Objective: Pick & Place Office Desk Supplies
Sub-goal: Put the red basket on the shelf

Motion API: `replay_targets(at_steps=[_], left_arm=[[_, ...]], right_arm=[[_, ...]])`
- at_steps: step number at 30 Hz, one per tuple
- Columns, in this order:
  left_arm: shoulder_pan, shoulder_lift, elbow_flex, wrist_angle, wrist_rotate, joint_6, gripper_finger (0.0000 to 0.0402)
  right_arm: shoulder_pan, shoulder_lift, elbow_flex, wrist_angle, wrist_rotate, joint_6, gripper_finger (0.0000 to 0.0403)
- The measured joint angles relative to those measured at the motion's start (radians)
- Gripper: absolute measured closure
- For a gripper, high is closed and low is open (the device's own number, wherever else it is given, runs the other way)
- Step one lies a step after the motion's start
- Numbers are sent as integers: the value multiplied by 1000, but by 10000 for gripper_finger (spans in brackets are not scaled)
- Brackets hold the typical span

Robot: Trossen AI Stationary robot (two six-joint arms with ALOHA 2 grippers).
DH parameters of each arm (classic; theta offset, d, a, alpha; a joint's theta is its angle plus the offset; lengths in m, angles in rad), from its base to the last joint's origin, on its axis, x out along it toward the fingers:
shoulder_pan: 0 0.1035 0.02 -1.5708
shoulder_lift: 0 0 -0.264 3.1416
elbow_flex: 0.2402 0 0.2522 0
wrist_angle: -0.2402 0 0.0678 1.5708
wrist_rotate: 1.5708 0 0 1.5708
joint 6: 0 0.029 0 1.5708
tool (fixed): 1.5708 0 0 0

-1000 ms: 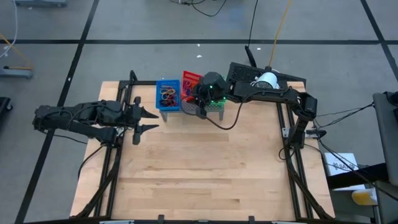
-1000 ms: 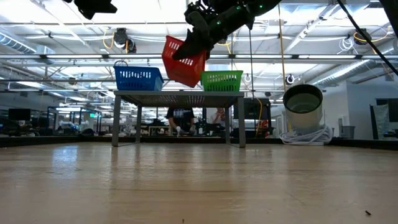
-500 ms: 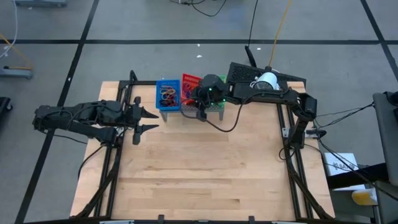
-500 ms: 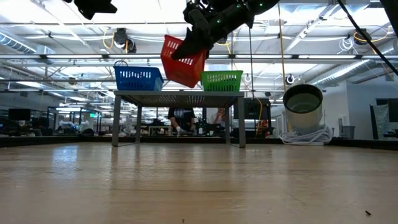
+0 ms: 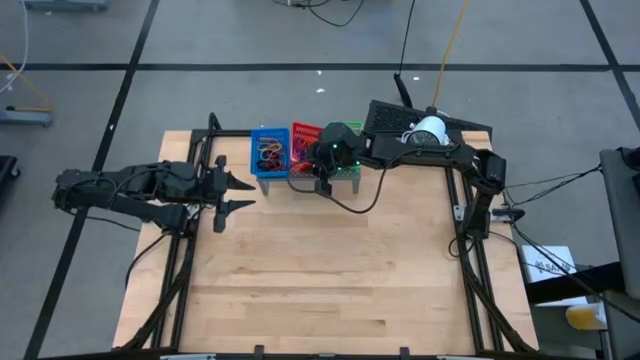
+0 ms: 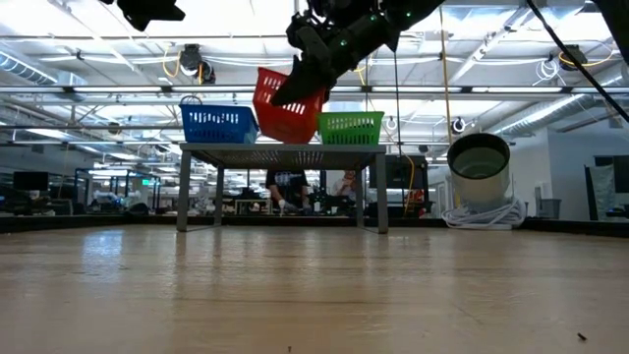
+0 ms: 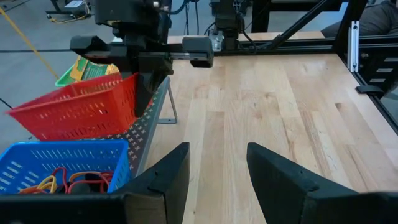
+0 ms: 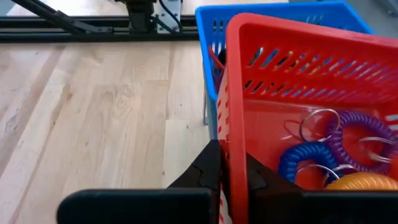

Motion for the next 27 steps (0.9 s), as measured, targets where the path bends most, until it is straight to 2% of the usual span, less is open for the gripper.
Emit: replay_targets(at_steps=[16, 27], left_arm=[[0, 0, 0, 0, 0, -7, 231], [0, 0, 0, 0, -1, -6, 231]], right_arm=[[-2, 13, 2, -27, 23, -22, 403], [-2, 12, 135, -249, 75, -44, 403]])
